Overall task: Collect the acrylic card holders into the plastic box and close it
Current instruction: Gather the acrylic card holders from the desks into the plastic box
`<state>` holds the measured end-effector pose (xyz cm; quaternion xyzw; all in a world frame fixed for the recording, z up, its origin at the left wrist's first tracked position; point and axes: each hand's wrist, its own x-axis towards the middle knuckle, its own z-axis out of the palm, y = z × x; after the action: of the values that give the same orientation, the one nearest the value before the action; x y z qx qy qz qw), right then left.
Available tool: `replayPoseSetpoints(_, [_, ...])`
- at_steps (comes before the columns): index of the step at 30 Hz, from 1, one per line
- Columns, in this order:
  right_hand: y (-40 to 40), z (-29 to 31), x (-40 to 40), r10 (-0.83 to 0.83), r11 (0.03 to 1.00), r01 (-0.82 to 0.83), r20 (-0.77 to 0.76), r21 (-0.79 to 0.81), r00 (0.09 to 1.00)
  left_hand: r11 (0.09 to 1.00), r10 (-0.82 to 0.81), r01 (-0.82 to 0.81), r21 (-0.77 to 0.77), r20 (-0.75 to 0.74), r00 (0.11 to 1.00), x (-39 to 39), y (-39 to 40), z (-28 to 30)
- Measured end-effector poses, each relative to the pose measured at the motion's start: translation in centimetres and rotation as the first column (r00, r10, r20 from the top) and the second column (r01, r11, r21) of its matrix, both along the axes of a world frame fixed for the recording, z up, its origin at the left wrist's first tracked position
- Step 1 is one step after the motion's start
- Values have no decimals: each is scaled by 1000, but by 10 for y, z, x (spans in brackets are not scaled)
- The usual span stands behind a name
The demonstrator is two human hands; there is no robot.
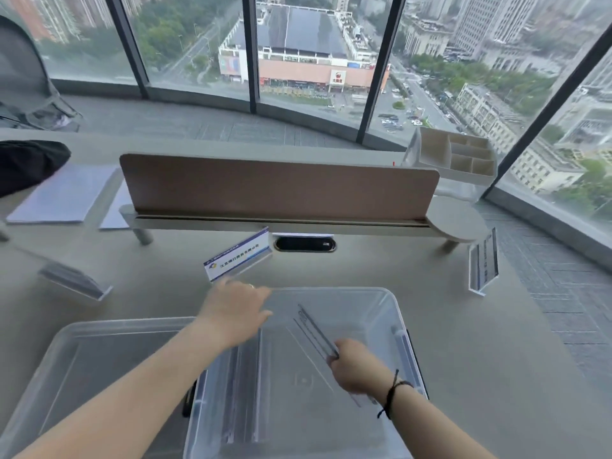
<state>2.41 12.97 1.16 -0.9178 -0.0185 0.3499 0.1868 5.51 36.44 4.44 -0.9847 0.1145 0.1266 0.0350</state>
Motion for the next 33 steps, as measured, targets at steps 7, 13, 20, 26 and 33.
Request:
replayPoseSetpoints(7, [52,-67,-34,-358,918,372,-118,135,926,997,68,-70,-16,-113,991,-71,21,-70])
replayPoseSetpoints(13, [85,-69,-42,-374,903,386,-94,191,923,996,70,-72,-52,-50,996,-78,23,-83])
replayPoseSetpoints(20, [101,-67,-49,-347,906,358,-86,227,934,998,52,-54,-29,-64,997,-78,25,-85])
replayPoseSetpoints(26, [108,-68,-49,-362,902,384,-141,197,921,997,63,-66,-40,-57,996,-77,23,-86])
replayPoseSetpoints(33, [112,-72,-47,-312,927,331,-129,176,941,996,70,-72,-45,-48,996,-77,23,-88])
